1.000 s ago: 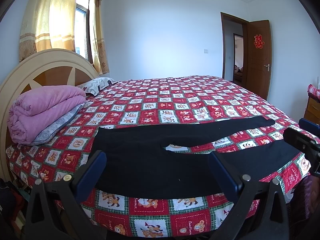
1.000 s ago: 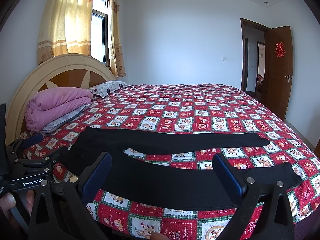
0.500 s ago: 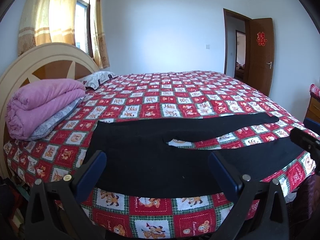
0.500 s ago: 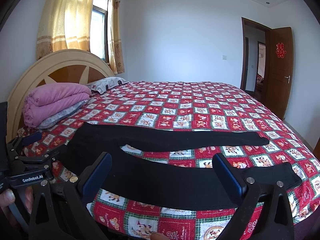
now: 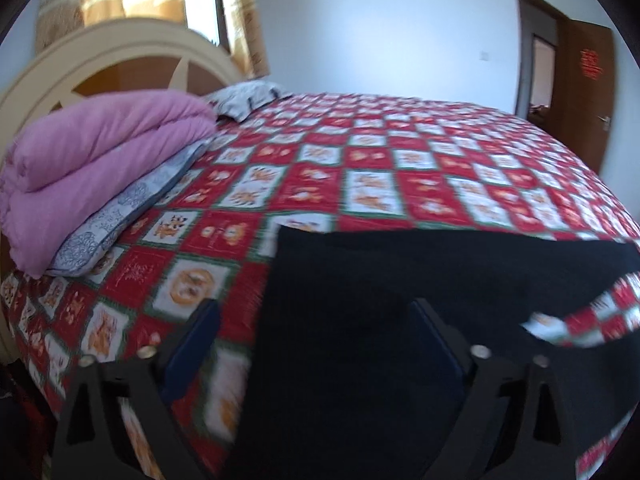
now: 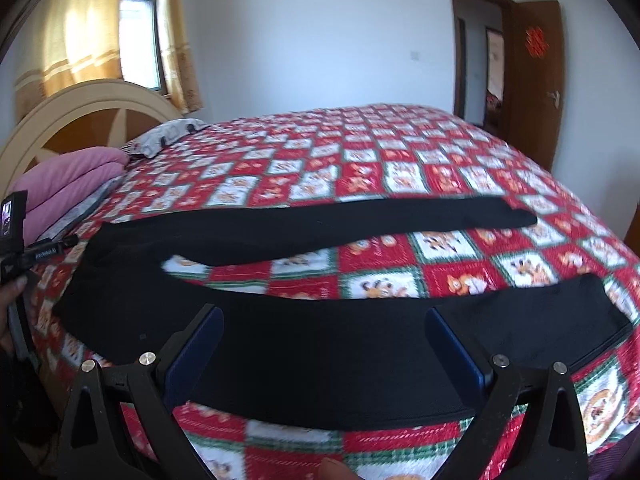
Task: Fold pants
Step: 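Grasp the black pants' leg hem with the left tool while the right tool grasps the other hem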
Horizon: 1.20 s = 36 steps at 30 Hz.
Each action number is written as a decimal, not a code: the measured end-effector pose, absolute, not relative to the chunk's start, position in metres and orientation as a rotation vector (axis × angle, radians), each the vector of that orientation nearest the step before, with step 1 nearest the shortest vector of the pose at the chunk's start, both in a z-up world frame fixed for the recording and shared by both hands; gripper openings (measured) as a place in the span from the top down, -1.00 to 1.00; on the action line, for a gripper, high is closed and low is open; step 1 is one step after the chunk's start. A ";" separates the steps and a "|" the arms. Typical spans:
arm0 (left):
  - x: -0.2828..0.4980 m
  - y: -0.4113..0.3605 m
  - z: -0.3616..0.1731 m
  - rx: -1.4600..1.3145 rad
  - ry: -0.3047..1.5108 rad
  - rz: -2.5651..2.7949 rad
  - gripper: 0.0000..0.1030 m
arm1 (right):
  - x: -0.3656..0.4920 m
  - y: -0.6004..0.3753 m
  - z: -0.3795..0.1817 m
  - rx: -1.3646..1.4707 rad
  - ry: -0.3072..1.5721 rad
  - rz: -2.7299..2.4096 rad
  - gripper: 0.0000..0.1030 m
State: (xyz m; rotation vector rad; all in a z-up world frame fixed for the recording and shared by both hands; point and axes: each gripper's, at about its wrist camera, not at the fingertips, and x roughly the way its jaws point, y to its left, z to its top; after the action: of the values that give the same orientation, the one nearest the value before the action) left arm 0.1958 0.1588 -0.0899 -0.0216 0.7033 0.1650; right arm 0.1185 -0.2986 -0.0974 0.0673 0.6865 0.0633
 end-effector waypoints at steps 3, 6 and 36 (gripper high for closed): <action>0.229 0.183 -0.101 -0.079 0.754 0.140 -0.71 | 0.133 -0.312 -0.109 0.098 0.709 0.042 -0.96; 0.258 0.197 -0.114 -0.134 0.798 0.105 -0.45 | 0.146 -0.322 -0.116 0.105 0.731 0.021 -0.96; 0.322 0.200 -0.157 -0.167 0.867 -0.029 0.56 | 0.395 -0.477 -0.137 0.076 0.940 -0.279 -0.39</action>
State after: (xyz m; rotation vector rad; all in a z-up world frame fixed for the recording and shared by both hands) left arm 0.3216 0.1998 -0.1573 -0.1672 0.8675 -0.0293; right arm 0.3945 -0.4768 -0.1366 0.0758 0.9404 -0.2789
